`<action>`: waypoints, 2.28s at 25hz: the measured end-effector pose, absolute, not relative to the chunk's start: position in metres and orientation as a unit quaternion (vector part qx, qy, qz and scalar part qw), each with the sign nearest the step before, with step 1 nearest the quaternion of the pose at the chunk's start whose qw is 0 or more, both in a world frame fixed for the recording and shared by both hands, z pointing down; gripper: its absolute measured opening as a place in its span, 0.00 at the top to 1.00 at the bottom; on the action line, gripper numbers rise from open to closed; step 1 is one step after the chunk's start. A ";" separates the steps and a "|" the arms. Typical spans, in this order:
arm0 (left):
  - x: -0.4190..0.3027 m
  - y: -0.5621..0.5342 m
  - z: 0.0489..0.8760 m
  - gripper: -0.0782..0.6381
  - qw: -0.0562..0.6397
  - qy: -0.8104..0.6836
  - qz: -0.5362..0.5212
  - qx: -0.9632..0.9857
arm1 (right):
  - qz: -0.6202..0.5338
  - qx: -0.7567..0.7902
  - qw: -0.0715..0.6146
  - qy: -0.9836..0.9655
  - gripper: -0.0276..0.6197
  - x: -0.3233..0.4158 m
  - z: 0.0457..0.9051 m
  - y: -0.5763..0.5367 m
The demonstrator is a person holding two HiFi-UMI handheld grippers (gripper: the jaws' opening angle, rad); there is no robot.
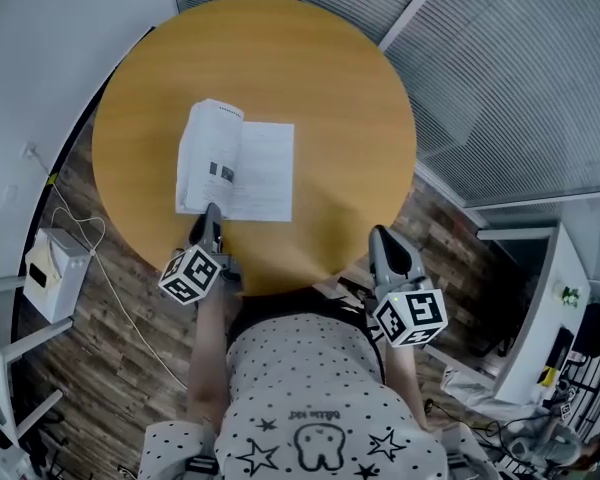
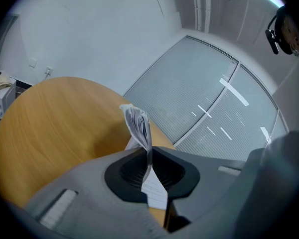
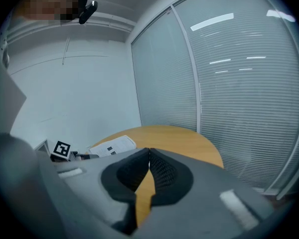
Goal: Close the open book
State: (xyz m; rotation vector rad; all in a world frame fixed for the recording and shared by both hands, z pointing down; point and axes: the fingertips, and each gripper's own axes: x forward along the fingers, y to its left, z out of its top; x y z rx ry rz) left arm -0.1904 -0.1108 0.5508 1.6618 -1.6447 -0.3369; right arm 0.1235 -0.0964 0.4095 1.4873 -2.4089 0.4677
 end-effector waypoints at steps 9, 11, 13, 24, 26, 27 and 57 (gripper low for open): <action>-0.177 -0.113 0.547 0.84 0.365 -0.641 -0.096 0.669 | 0.164 0.517 0.126 -0.830 0.95 0.128 0.408 -0.092; -0.173 -0.114 0.547 0.84 0.362 -0.639 -0.088 0.673 | 0.165 0.519 0.125 -0.829 0.95 0.131 0.407 -0.091; -0.169 -0.115 0.547 0.84 0.360 -0.637 -0.081 0.677 | 0.165 0.521 0.123 -0.828 0.95 0.133 0.407 -0.092; -0.156 -0.119 0.551 0.84 0.338 -0.632 -0.029 0.697 | 0.166 0.528 0.121 -0.824 0.95 0.139 0.409 -0.097; -0.152 -0.120 0.552 0.84 0.330 -0.630 -0.011 0.703 | 0.167 0.528 0.120 -0.824 0.95 0.139 0.409 -0.099; -0.149 -0.121 0.552 0.84 0.325 -0.628 -0.001 0.707 | 0.168 0.528 0.120 -0.824 0.95 0.140 0.409 -0.100; -0.089 -0.128 0.579 0.84 0.207 -0.539 0.227 0.784 | 0.177 0.543 0.118 -0.812 0.95 0.150 0.412 -0.104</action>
